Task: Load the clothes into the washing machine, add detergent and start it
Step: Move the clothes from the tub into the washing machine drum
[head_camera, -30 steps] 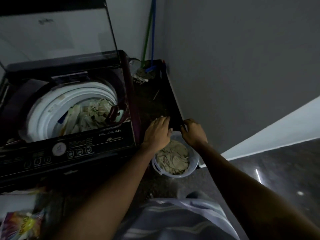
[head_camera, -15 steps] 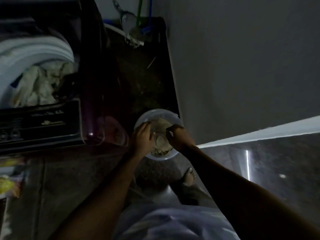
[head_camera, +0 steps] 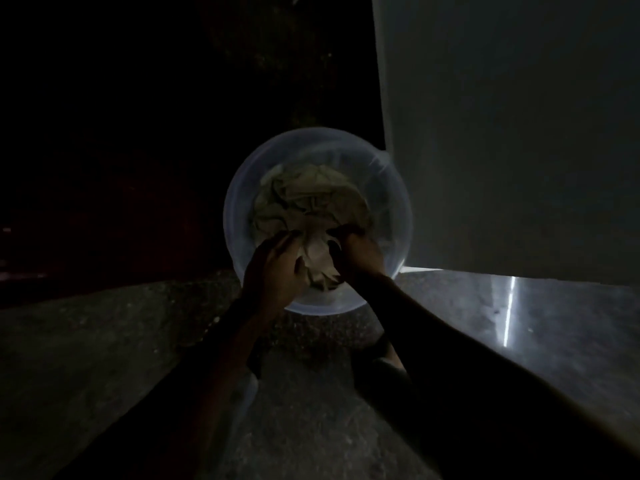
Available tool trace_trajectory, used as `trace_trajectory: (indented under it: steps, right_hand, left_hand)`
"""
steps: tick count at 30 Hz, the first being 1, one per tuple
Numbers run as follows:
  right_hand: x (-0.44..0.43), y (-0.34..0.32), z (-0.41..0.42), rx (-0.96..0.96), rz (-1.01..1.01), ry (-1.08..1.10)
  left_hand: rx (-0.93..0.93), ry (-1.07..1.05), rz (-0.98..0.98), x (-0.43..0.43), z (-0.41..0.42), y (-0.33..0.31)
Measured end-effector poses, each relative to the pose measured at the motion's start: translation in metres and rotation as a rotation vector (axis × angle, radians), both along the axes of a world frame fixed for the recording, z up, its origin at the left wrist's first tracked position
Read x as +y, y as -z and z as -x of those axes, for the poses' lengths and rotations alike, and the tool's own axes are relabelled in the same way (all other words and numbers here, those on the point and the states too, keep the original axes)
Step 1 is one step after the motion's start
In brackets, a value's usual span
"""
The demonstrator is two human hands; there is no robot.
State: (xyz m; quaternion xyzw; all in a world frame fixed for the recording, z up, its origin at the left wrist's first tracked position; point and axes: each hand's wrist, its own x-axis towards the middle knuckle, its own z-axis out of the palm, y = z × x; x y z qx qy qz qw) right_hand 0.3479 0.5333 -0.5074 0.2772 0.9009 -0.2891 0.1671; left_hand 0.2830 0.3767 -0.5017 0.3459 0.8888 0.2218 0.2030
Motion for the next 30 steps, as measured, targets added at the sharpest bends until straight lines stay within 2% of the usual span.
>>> trace_trajectory:
  steps: [5,7,11,20,24,27,30]
  right_hand:
    - [-0.005,0.071,0.020,-0.022,0.026,-0.051]
    - [-0.003,0.073,0.021,0.018,-0.017,-0.060]
    - [0.006,0.034,0.010,0.118,-0.007,0.095]
    - [0.029,-0.144,-0.009,0.457,0.063,0.260]
    - [0.025,-0.246,-0.002,0.632,0.187,0.327]
    - [0.017,-0.309,0.004,0.729,0.305,0.378]
    - [0.011,-0.390,0.006,0.850,0.393,0.396]
  left_hand:
    - [-0.045,-0.017,-0.009,0.004,0.014,0.051]
    - [-0.063,-0.037,-0.035,0.006,0.017,0.051]
    - [-0.085,-0.130,-0.045,0.004,0.015,0.019]
    - [-0.192,-0.170,0.016,0.007,0.015,-0.119]
    - [-0.284,-0.171,0.047,0.013,0.016,-0.204]
    - [-0.426,-0.210,0.038,0.019,0.013,-0.248]
    - [-0.430,-0.218,0.038,0.026,0.012,-0.301]
